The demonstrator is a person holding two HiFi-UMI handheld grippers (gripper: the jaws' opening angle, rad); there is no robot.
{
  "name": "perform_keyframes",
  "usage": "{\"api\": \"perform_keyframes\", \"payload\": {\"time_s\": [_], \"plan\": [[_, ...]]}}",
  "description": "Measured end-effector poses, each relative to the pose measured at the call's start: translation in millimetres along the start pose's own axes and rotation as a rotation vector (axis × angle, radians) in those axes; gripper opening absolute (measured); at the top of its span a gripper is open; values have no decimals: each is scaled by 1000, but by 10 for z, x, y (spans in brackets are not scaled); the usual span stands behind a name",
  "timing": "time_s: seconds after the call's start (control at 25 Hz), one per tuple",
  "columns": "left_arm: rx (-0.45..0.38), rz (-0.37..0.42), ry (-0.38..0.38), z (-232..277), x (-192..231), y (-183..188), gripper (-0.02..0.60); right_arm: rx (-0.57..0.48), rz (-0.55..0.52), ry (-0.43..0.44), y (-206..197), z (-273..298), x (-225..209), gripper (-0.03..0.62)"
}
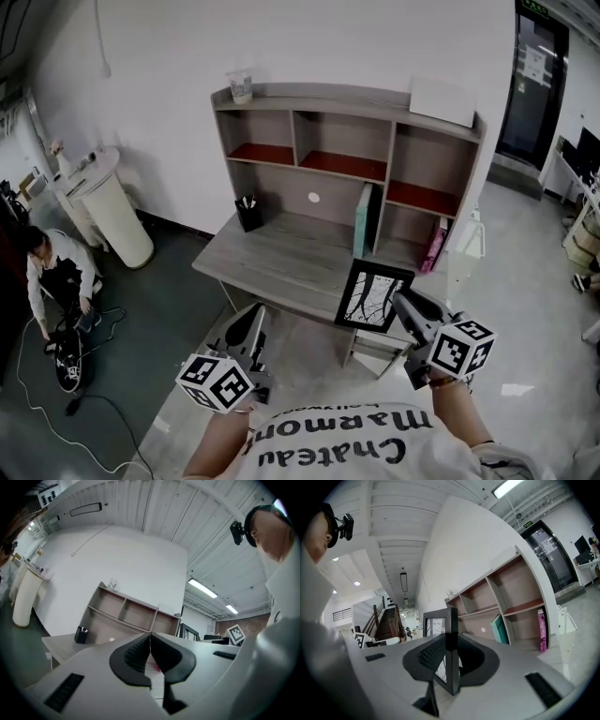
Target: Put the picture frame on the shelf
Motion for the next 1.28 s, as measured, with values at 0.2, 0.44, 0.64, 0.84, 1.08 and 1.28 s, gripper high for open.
{"api": "perform_keyframes", "payload": {"time_s": [0.2, 0.44, 0.64, 0.84, 1.08, 1.28], "plan": [[24, 14, -27, 146, 321, 137, 18, -4, 16, -10, -25, 425, 20, 84], [62, 35, -66, 173, 682, 221, 18, -17, -11, -25, -3, 868, 145, 84], [70, -28, 4, 70, 858, 75, 18, 29, -4, -22, -95, 951, 112, 84], [66, -39, 39, 46, 965, 86, 18, 35, 8, -18, -123, 1071, 81, 84], [46, -31, 39, 89, 1081, 46, 18, 29, -1, -31, -193, 1150, -47, 84], [60, -23, 74, 433, 1291, 247, 18, 18, -12, -50, 84, 1521, -312, 84]]}}
Point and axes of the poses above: the fingertips, and each gripper's own axes: z forward along the fingers, x to its left, y out of its top, the point moved 3 cm from there along -z, backward along the fingers, and after that the axes turned 11 degrees about -z, right-handed, at the moved point
